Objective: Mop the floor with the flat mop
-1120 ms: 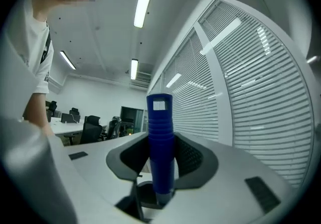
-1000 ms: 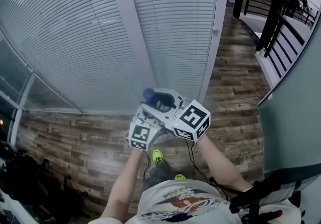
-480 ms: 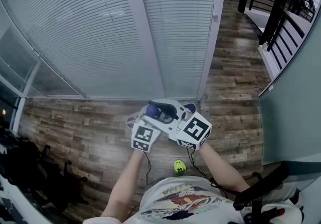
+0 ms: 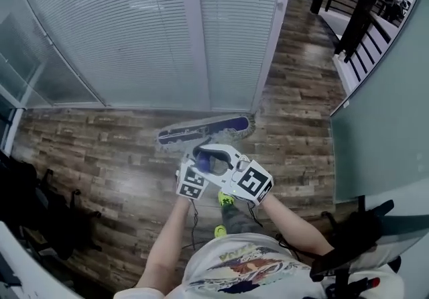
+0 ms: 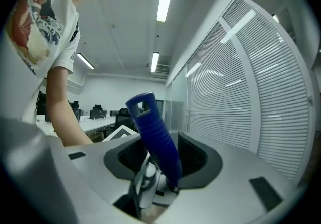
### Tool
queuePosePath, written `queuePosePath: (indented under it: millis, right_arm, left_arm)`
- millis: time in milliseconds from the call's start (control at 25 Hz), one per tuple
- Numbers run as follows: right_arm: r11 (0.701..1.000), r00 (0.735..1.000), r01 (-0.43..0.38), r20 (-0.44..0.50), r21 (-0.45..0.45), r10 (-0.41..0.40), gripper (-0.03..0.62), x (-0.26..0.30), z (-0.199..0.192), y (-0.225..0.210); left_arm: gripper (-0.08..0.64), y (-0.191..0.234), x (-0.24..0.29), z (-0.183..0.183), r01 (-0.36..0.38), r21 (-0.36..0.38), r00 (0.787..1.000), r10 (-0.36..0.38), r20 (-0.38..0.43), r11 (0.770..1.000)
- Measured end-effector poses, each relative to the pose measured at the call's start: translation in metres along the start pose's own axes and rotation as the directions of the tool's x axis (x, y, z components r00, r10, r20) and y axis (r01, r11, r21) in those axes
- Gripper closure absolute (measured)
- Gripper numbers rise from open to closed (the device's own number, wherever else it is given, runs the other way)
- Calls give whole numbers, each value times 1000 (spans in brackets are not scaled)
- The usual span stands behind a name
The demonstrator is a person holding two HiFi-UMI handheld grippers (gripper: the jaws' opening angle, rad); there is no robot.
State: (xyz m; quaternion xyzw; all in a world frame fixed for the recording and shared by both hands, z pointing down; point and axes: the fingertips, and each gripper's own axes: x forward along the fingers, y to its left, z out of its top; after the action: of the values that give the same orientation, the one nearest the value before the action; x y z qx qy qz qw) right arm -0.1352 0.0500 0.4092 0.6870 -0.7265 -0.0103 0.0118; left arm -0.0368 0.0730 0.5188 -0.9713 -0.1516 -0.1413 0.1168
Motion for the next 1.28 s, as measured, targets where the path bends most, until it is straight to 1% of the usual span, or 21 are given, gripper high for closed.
queuePosePath:
  millis: [120, 200, 240, 320, 400, 560, 640, 800, 880, 920, 1000, 1120, 1280]
  right_arm:
    - [1000, 1000, -12, -15, 16, 12, 416, -22, -16, 49]
    - [1000, 1000, -15, -25, 18, 15, 413, -33, -23, 72]
    - [1000, 999, -19, -29, 9, 20, 411, -39, -25, 81]
    - [998, 998, -38, -45, -40, 36, 411, -55, -30, 100]
    - [996, 997, -52, -60, -69, 48, 411, -77, -35, 120]
    - [998, 997, -65, -44, -21, 64, 410, -128, -38, 169]
    - [995, 995, -90, -55, -46, 87, 410, -159, -43, 193]
    - [991, 990, -133, -51, -32, 131, 402, -225, -48, 243]
    - [988, 988, -153, -29, 0, 153, 400, -258, -49, 269]
    - [986, 985, -169, -29, -2, 169, 400, -273, -51, 281]
    - [978, 978, -207, -37, -16, 206, 399, -301, -53, 307]
    - [966, 965, -260, -34, 1, 260, 386, -339, -52, 346]
    - [949, 948, -314, -53, 14, 314, 380, -380, -45, 388]
  left_arm:
    - [483, -41, -30, -22, 3, 14, 1000, -3, 1, 1000]
    - [483, -61, -43, -31, -3, 17, 1000, 2, 7, 1000]
    - [483, -69, -49, -33, -7, 22, 1000, 6, 9, 1000]
    - [483, -90, -60, -34, -14, 31, 1000, 14, 12, 999]
    - [483, -117, -70, -36, -19, 35, 1000, 18, 10, 999]
    - [483, -183, -96, -39, -16, 51, 1000, 17, -2, 999]
    - [483, -219, -106, -39, -20, 60, 1000, 21, -5, 998]
    - [482, -295, -129, -38, -44, 64, 999, 45, -12, 997]
    - [482, -333, -141, -38, -59, 66, 998, 60, -18, 996]
    - [481, -351, -148, -38, -69, 64, 997, 70, -20, 996]
    - [479, -384, -162, -38, -91, 53, 996, 92, -20, 994]
    - [479, -430, -186, -36, -120, 39, 992, 121, -23, 992]
    - [479, -481, -214, -28, -128, 40, 991, 130, -43, 991]
